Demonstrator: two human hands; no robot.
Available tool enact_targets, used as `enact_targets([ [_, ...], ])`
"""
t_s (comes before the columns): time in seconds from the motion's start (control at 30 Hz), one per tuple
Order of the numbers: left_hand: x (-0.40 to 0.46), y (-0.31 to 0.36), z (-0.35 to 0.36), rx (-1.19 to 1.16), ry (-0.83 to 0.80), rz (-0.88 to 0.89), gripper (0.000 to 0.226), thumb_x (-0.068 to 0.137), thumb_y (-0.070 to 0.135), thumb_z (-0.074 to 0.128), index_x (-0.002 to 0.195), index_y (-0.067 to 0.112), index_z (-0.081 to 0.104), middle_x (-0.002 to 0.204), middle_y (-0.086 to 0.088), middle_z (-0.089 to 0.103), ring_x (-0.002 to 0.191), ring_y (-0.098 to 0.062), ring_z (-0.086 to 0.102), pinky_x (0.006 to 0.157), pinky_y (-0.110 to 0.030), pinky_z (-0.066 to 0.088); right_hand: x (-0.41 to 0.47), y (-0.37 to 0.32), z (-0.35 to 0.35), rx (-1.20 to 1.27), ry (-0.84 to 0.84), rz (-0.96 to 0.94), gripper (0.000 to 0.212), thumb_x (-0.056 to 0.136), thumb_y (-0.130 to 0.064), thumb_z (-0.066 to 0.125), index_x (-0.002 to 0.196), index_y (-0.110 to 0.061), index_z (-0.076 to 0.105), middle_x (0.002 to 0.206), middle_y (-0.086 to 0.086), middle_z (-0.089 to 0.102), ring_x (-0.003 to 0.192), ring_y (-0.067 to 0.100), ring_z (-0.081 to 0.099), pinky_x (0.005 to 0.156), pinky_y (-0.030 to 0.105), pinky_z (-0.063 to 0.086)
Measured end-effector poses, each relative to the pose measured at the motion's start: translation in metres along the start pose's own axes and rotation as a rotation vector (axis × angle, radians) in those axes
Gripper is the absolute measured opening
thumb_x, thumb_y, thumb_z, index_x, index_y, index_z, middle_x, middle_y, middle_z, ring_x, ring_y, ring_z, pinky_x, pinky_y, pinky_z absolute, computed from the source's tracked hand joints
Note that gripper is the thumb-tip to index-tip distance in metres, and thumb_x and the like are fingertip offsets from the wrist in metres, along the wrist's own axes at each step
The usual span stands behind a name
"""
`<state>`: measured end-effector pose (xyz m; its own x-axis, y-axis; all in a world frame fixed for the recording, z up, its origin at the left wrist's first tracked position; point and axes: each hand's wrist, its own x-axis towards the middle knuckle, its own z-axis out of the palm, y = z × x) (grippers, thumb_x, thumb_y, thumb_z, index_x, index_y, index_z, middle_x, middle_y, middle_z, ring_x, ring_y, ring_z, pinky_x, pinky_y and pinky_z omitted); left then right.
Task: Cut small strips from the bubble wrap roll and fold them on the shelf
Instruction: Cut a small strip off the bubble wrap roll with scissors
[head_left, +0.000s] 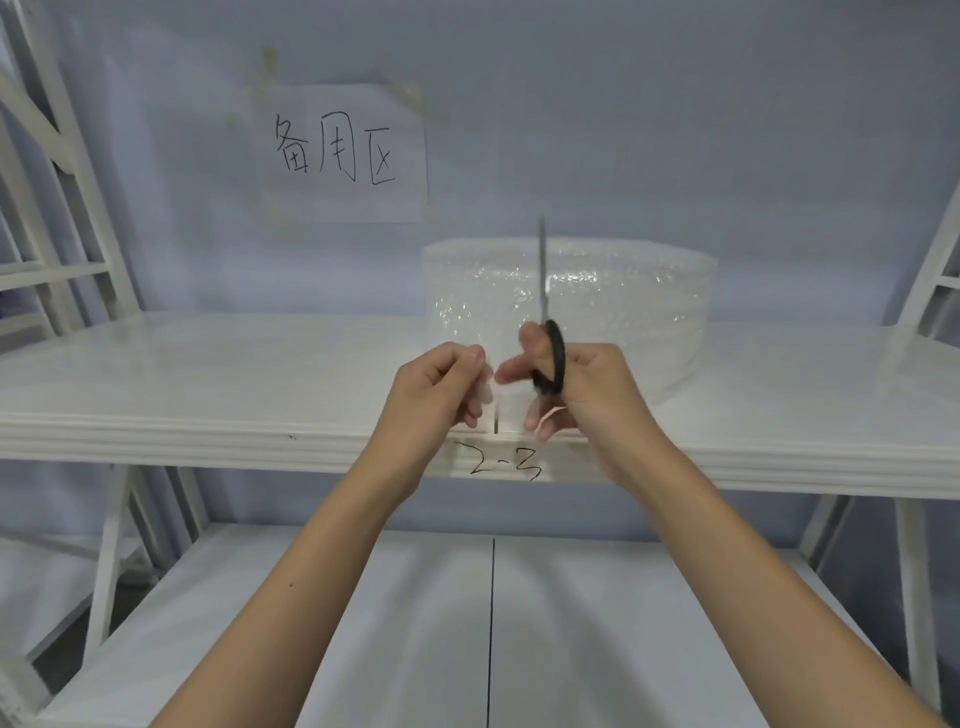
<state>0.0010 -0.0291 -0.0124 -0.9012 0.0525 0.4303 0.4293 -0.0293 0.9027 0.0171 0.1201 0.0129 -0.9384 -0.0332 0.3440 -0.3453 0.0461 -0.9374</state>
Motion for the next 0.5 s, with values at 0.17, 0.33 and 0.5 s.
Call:
enact_targets([
  [0.17, 0.002, 0.004, -0.004, -0.005, 0.003, 0.014, 0.023, 0.099, 0.019, 0.055, 0.091, 0.007, 0.073, 0.068, 0.002, 0.069, 0.052, -0.007, 0.053, 0.056, -0.018, 0.048, 0.006, -0.01, -0.035, 0.027, 0.296, -0.031, 0.034, 0.089, -0.045, 0.062, 0.087, -0.012, 0.07, 0.093, 0.005, 0.074, 0.048, 0.014, 0.062, 0.035, 0.021, 0.044],
  [0.33, 0.004, 0.002, -0.005, -0.023, -0.018, 0.02, 0.02, 0.098, 0.019, 0.056, 0.103, 0.013, 0.074, 0.069, 0.004, 0.07, 0.052, -0.007, 0.053, 0.058, -0.018, 0.049, 0.007, -0.003, -0.086, -0.118, 0.517, 0.007, 0.037, 0.09, -0.043, 0.062, 0.087, -0.007, 0.068, 0.085, 0.008, 0.068, 0.052, 0.017, 0.058, 0.036, 0.022, 0.046],
  [0.5, 0.006, -0.001, -0.006, -0.012, -0.031, 0.036, 0.021, 0.101, 0.02, 0.052, 0.107, 0.017, 0.072, 0.062, 0.009, 0.064, 0.051, -0.008, 0.049, 0.058, -0.018, 0.048, 0.005, 0.001, -0.125, -0.438, 0.583, 0.219, 0.045, 0.083, -0.046, 0.069, 0.079, -0.001, 0.069, 0.073, 0.012, 0.07, 0.051, 0.019, 0.06, 0.043, 0.024, 0.045],
])
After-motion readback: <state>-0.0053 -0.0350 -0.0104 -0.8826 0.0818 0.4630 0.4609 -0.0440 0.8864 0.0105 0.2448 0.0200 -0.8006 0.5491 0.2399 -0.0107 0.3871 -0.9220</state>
